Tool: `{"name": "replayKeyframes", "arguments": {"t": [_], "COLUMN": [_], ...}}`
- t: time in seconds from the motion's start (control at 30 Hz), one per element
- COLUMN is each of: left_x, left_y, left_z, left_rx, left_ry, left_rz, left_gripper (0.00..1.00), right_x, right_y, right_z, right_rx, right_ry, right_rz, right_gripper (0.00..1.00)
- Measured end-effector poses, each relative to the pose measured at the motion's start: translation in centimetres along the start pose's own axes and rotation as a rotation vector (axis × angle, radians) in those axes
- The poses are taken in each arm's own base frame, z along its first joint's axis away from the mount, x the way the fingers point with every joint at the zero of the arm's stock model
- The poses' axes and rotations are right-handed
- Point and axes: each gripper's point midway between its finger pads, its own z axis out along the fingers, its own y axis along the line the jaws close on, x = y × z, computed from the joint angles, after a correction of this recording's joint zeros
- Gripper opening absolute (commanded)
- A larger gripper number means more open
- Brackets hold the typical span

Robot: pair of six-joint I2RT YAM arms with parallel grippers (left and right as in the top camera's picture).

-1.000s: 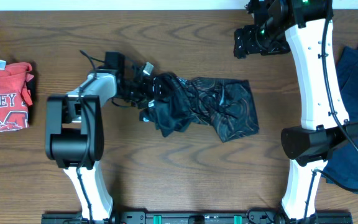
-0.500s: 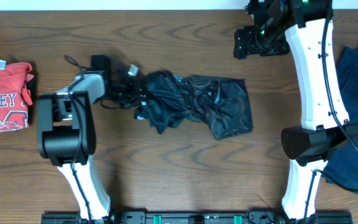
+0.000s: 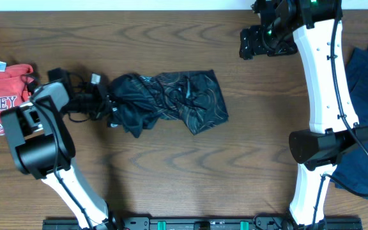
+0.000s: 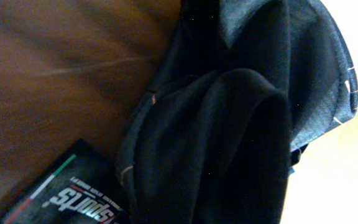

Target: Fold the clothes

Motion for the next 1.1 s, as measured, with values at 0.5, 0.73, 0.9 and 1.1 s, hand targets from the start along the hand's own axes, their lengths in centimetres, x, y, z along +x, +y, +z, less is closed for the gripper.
{"name": "replayKeyframes", "arguments": {"t": [0.5,0.73,0.9,1.1], "left_x": [3.4,7.4,9.6,11.5], "left_y": [-9.7,-14.6,-17.9,-22.2], "left_z": [-4.2,-1.6,2.3,5.9], "left_rx": [-0.075,-0.101,-0.098,-0.053], "left_ry": [-0.085,-0.040,-0.014,-0.054], "left_rz": [0.231,0.319,0.408,0.494], "left_gripper": [0.06,0.06,0.06,0.06], "right_x": [-0.8,-0.8,-0.7,-0.2], "right_y": [0.1,0.1,0.1,0.0], "right_z": [0.0,0.0,0.0,0.0], "right_rx": [-0.004,-0.005,-0.005,-0.003], "right_ry": [-0.032,-0.031,-0.028,-0.008], "right_rz": [-0.004,-0.003,-0.003,-0.001], "right_gripper": [0.81,0.80,0.80,0.80]}}
